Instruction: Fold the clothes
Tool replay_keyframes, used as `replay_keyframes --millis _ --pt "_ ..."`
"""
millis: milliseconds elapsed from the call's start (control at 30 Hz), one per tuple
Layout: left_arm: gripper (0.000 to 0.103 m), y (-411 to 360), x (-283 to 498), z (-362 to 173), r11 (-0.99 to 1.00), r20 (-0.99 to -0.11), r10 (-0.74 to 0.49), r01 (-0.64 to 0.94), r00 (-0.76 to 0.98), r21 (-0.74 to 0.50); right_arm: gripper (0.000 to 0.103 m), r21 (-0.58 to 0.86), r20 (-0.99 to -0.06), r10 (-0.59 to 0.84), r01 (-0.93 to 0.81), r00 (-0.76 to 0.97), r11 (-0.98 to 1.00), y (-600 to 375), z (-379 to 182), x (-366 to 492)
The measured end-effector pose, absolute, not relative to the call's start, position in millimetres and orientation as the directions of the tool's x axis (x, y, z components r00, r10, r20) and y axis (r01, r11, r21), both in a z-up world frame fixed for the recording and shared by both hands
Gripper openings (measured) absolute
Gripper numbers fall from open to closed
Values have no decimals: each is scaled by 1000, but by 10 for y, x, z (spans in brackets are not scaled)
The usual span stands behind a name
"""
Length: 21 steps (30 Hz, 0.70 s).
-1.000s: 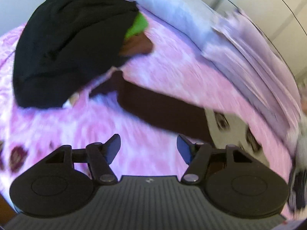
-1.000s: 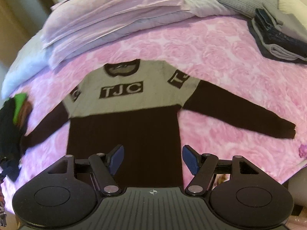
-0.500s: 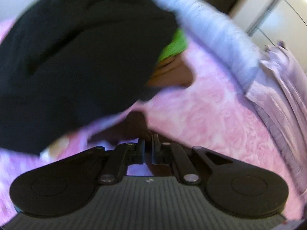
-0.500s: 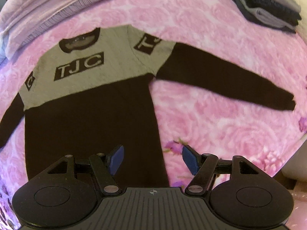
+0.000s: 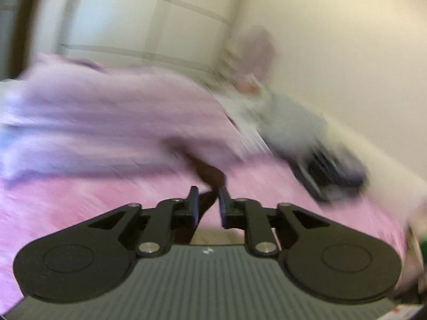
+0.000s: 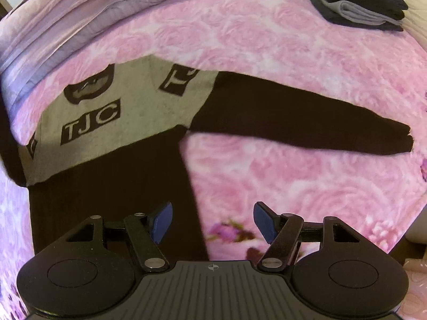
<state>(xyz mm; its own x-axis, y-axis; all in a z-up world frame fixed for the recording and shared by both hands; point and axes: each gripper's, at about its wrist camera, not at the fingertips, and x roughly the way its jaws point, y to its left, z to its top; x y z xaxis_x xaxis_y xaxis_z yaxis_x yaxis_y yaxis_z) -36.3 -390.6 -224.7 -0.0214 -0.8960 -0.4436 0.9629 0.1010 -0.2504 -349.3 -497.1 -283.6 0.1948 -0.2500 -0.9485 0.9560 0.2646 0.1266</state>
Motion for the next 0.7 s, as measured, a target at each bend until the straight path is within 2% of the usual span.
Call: replay_keyframes --millis 133,267,333,433,633,700 --pt "21 -3767 -470 -2841 135 -641 -768 977 -2 -164 65 140 -943 -261 956 209 258 -5029 -2840 -3633" --pt "21 -3495 -184 -3355 207 -778 -605 977 170 53 65 194 -932 -263 955 251 225 -5127 -2983 -3713" --pt "25 -3394 -20 -3504 219 -793 -556 964 251 152 65 246 -916 -268 946 298 210 -5199 -3062 -3690" --pt "31 -3352 115 -3663 155 -776 -545 947 319 280 65 347 -872 -296 919 390 188 -5343 -3173 -3576" --pt "33 -3362 118 -3950 -128 -748 -600 889 284 441 63 532 -771 -372 844 517 72 -5732 -3469 -3366" --pt "33 -3343 98 -4052 -206 -734 -616 840 287 501 55 558 -755 -391 829 527 40 -5847 -3573 -3323"
